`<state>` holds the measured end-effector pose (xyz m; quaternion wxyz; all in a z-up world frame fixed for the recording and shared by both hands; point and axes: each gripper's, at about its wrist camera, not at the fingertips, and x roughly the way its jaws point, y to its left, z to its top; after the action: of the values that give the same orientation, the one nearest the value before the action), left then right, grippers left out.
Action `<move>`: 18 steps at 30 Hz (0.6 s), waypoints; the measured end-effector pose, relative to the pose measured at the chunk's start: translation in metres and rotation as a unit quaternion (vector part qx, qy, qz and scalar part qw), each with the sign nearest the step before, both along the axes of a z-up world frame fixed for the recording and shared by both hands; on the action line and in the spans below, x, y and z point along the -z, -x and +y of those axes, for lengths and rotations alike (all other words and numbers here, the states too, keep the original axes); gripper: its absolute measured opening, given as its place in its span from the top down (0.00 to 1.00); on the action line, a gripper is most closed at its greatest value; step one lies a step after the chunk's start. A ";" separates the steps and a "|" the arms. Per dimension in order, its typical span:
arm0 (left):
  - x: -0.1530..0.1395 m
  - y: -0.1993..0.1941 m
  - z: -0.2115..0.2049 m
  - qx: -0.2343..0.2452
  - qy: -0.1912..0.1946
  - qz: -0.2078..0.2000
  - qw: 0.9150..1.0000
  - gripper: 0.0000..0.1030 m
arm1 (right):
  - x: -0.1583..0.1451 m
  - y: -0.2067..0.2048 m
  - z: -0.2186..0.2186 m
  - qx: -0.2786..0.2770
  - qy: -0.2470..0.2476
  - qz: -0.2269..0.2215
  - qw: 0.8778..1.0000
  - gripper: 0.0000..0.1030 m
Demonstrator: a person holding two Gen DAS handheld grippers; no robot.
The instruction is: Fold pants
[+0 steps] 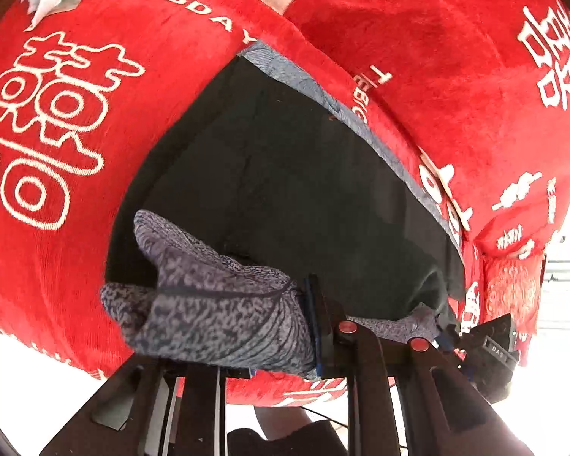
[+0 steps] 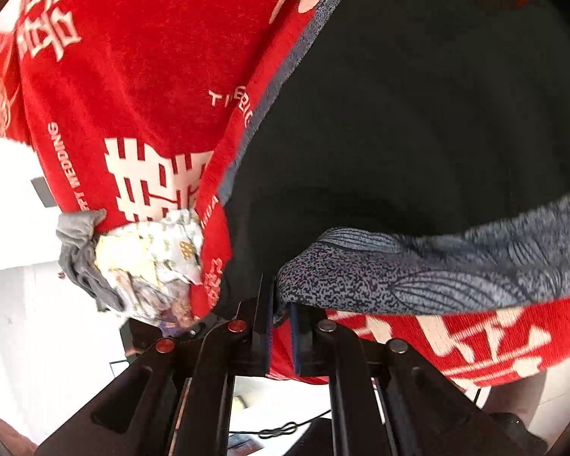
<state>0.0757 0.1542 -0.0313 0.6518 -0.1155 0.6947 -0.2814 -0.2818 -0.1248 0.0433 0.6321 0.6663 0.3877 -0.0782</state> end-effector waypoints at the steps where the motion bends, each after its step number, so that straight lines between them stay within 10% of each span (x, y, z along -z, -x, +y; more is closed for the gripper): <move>1: 0.000 0.000 0.000 -0.009 -0.003 0.004 1.000 0.79 | 0.000 -0.008 0.000 -0.004 -0.009 0.003 1.000 0.92; 15: -0.014 -0.093 -0.094 -0.031 -0.027 -0.094 0.995 0.75 | -0.018 -0.112 -0.091 -0.074 0.017 -0.046 0.996 0.92; 18: 0.013 -0.114 -0.108 -0.052 -0.091 -0.121 0.987 0.33 | 0.006 -0.149 -0.110 -0.111 0.041 -0.007 0.993 0.92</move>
<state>0.1900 0.0458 -0.0444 0.7526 -0.0566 0.6266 -0.1945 -0.1332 -0.2350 0.0372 0.6667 0.5928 0.4514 -0.0184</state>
